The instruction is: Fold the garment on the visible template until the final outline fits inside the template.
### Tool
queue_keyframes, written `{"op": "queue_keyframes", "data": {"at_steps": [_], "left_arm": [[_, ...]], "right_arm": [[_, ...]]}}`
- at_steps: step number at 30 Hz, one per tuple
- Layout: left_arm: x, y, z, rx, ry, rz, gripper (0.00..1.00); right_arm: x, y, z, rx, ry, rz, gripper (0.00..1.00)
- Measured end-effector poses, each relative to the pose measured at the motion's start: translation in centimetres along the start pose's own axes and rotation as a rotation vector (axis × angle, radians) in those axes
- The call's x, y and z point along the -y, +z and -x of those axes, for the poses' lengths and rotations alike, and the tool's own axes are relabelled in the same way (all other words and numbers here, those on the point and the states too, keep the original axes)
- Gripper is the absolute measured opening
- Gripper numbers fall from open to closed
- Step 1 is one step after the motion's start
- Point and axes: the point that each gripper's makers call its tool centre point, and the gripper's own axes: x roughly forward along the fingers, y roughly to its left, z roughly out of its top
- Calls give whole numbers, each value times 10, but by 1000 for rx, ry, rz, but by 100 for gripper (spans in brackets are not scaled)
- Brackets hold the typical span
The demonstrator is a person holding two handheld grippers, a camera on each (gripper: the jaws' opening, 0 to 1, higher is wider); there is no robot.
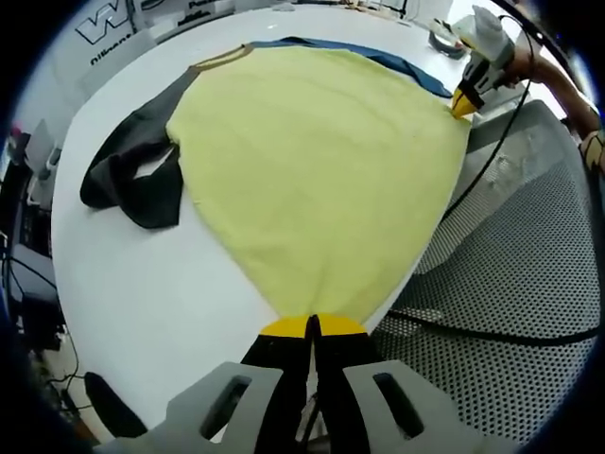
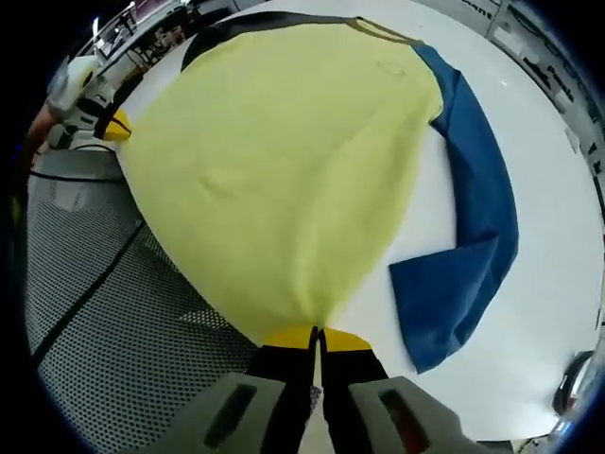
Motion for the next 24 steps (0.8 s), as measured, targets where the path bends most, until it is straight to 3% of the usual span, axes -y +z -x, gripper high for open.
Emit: {"op": "queue_keyframes", "data": {"at_steps": [3,5,8,10,11,16,18,19,24], "left_arm": [[0,0,0,-1,4,-7,0],[0,0,0,0,1,-15,0],[-4,-6,9,-28,27,10,0],[-15,2,20,26,80,14,0],[-17,5,26,57,82,66,0],[-20,21,33,183,50,142,0],[-15,25,34,211,27,135,1],[-10,27,34,221,-5,169,1],[-8,32,31,244,20,148,3]], "right_arm": [[0,-1,2,5,15,8,0],[0,2,6,45,30,-21,0],[11,-1,16,63,-10,1,4],[21,-3,24,84,-42,-44,7],[29,-1,29,117,-60,-69,8],[56,13,40,241,-128,-115,14],[61,10,40,218,-155,-103,16],[64,10,39,206,-172,-78,16],[63,19,28,245,-152,-67,18]]}}
